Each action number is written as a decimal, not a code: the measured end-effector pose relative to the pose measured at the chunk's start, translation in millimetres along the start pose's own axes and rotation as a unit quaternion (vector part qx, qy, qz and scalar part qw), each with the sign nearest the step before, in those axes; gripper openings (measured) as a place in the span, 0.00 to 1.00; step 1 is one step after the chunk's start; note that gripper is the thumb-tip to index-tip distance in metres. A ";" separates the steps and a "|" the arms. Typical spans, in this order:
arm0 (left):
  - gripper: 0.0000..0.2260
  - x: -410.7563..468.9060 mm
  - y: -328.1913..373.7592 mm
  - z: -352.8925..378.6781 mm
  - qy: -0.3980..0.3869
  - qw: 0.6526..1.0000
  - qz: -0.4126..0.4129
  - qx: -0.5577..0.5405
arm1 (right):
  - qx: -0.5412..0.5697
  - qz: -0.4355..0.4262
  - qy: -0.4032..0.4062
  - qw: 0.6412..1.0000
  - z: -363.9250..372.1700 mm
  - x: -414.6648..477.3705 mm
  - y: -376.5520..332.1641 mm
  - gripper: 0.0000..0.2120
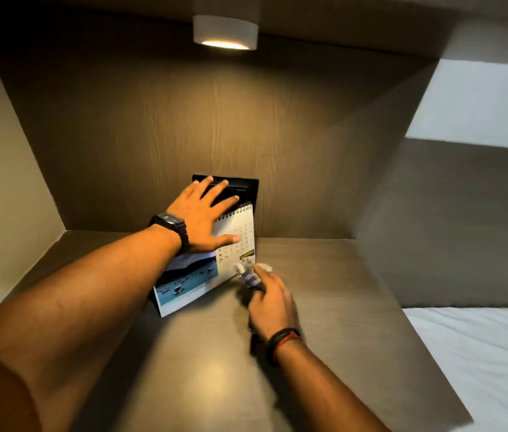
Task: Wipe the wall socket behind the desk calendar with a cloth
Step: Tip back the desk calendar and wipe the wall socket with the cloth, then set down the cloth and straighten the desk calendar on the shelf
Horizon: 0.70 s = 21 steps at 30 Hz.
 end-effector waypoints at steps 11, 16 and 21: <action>0.38 -51.2 174.5 37.4 -0.027 0.978 0.074 -0.195 | -0.261 0.107 0.088 0.955 -107.2 -11.4 110.0 0.26; 0.42 -76.7 215.8 96.6 -0.139 0.970 0.023 -0.199 | -0.315 0.103 0.062 0.941 -100.6 -24.0 133.8 0.25; 0.42 -87.1 218.9 117.7 -0.153 0.966 -0.017 -0.208 | -0.350 0.084 0.058 0.931 -93.6 -26.1 136.6 0.31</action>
Point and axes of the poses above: each hand's wrist, its own x-axis towards the middle knuckle, its own z-axis out of the palm, y = z × x, the point moved 8 cm from there along x, towards the middle knuckle, and after that the axes turned 2 degrees about -x, right-handed, at the moved point
